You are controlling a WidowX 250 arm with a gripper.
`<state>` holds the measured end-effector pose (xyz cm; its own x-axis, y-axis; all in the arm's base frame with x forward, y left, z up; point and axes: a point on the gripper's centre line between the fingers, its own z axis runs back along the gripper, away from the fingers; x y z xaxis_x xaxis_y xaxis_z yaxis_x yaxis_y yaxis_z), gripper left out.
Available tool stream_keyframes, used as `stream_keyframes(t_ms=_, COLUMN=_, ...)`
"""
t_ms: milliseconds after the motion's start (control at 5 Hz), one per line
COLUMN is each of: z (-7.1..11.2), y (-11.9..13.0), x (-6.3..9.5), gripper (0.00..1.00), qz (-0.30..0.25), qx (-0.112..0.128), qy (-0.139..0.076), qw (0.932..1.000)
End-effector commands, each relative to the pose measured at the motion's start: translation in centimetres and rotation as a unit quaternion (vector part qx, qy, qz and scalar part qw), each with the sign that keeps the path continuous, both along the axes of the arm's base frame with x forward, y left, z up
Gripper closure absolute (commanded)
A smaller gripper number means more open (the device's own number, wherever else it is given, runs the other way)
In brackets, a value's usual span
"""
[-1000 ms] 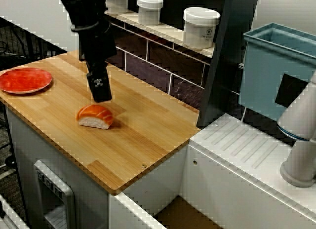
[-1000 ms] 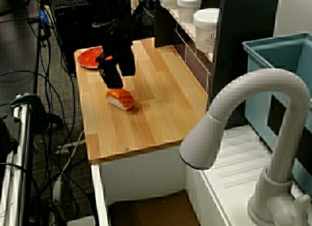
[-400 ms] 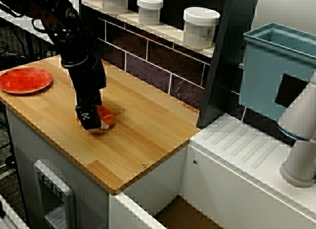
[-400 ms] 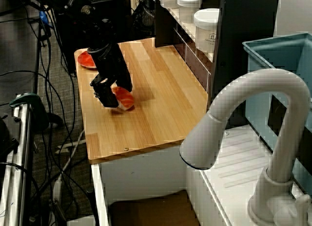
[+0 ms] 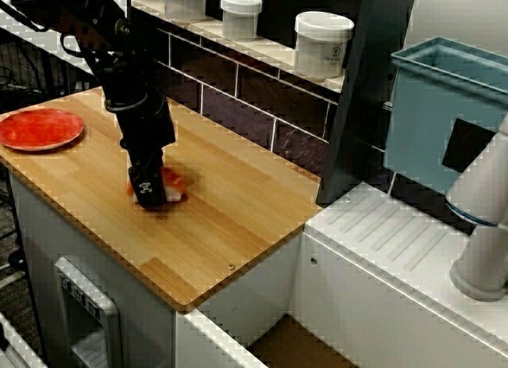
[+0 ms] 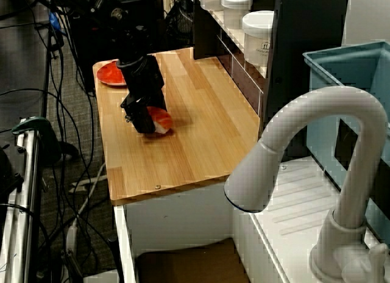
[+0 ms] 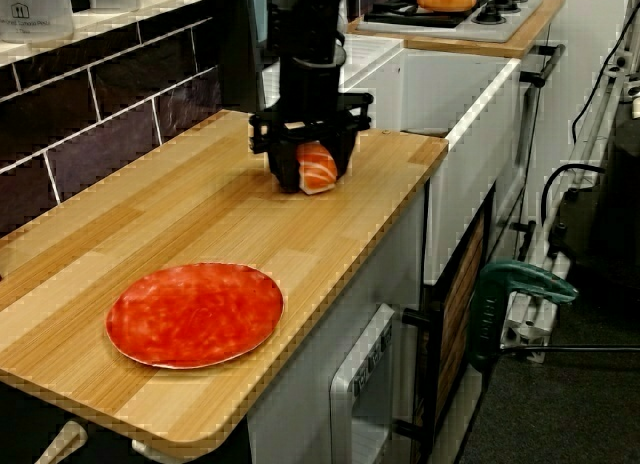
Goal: Put the object on the plate
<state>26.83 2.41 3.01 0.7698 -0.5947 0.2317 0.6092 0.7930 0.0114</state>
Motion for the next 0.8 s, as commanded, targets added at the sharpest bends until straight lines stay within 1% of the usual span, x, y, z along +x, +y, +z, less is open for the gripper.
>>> stream_keyframes(t_ms=0, z=6.8, y=3.2, x=2.8, gripper=1.00, qz=0.064, qx=-0.022, qy=-0.019, qw=0.9975)
stream_keyframes(t_ms=200, z=8.1, y=6.1, x=3.7, gripper=1.00, qz=0.143, qx=0.014, qy=-0.053, qw=0.9882)
stream_keyframes(t_ms=400, z=8.3, y=9.1, x=3.0, gripper=1.00, qz=0.190, qx=0.054, qy=-0.093, qw=0.9759)
stream_keyframes(t_ms=600, z=8.1, y=12.9, x=2.0, gripper=1.00, qz=0.223, qx=0.062, qy=-0.107, qw=0.9669)
